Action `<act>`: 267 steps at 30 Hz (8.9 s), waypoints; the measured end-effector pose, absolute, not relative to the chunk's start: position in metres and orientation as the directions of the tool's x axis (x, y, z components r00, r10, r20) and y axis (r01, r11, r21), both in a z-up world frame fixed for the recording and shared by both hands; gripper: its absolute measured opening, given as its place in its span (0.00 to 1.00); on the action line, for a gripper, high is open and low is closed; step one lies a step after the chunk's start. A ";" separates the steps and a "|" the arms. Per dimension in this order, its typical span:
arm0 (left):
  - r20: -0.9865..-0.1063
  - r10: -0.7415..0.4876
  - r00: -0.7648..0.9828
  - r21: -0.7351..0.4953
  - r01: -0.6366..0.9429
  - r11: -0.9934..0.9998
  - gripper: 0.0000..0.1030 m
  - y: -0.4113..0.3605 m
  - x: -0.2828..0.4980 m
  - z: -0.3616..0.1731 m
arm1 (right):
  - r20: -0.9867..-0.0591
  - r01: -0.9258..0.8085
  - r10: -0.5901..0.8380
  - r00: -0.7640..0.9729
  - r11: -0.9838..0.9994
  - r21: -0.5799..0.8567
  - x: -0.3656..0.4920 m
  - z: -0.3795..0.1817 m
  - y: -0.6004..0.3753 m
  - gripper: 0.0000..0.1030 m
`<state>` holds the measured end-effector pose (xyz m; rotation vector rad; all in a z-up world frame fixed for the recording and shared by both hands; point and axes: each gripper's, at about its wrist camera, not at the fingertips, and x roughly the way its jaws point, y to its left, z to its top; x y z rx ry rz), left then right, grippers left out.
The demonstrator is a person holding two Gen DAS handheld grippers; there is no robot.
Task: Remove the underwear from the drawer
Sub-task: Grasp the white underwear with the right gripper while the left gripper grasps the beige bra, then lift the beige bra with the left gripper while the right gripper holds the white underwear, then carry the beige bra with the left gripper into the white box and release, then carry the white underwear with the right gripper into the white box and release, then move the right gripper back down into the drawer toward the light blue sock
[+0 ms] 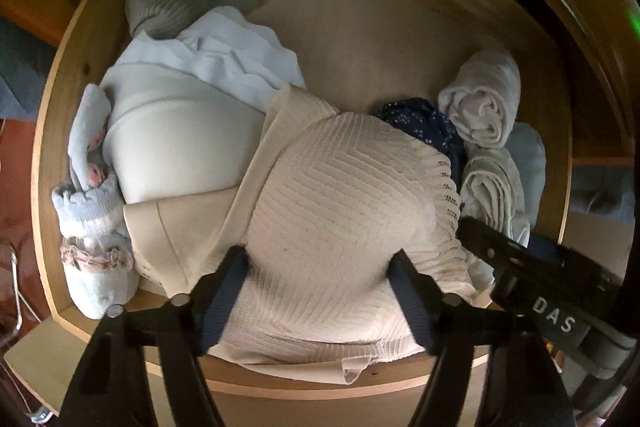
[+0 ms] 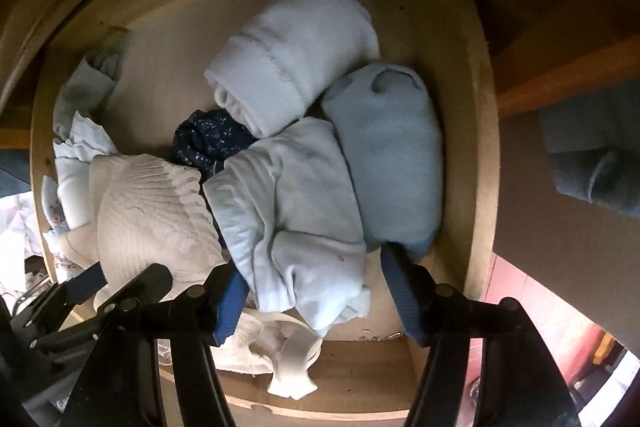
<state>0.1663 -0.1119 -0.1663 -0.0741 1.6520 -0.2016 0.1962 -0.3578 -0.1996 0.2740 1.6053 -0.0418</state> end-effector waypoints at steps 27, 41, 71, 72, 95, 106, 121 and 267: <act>-0.958 -0.285 0.028 -0.272 0.223 0.936 0.22 -0.102 0.122 -0.070 | -0.974 0.148 0.165 0.156 0.971 0.188 0.120 -0.131 -0.347 0.37; -0.939 -0.314 0.139 -0.268 0.275 0.923 0.22 -0.057 0.099 -0.012 | -0.960 0.144 0.121 0.251 0.976 0.161 0.103 -0.094 -0.347 0.37; -0.874 -0.393 0.286 -0.276 0.373 0.886 0.22 0.000 0.085 0.121 | -0.948 0.168 0.132 0.290 0.968 0.186 0.082 -0.090 -0.352 0.37; -0.869 -0.395 0.298 -0.275 0.374 0.886 0.22 0.001 0.085 0.127 | -0.950 0.167 0.130 0.284 0.969 0.183 0.082 -0.091 -0.352 0.37; -0.706 -0.447 0.549 -0.241 0.407 0.881 0.22 -0.006 0.133 0.301 | -0.968 0.125 0.055 0.245 0.988 0.087 0.084 -0.097 -0.345 0.37; -0.724 -0.414 0.552 -0.178 0.430 0.885 0.22 -0.072 0.201 0.278 | -0.966 0.138 0.097 0.239 0.982 0.132 0.084 -0.099 -0.350 0.37; -0.874 -0.275 0.401 -0.128 0.357 0.925 0.24 -0.113 0.258 0.140 | -0.969 0.141 0.134 0.209 0.976 0.166 0.087 -0.104 -0.348 0.37; -0.920 -0.134 0.368 -0.129 0.040 0.991 0.60 0.061 0.090 -0.015 | -0.981 -0.489 -0.102 0.164 0.856 -0.171 0.133 -0.147 -0.312 0.62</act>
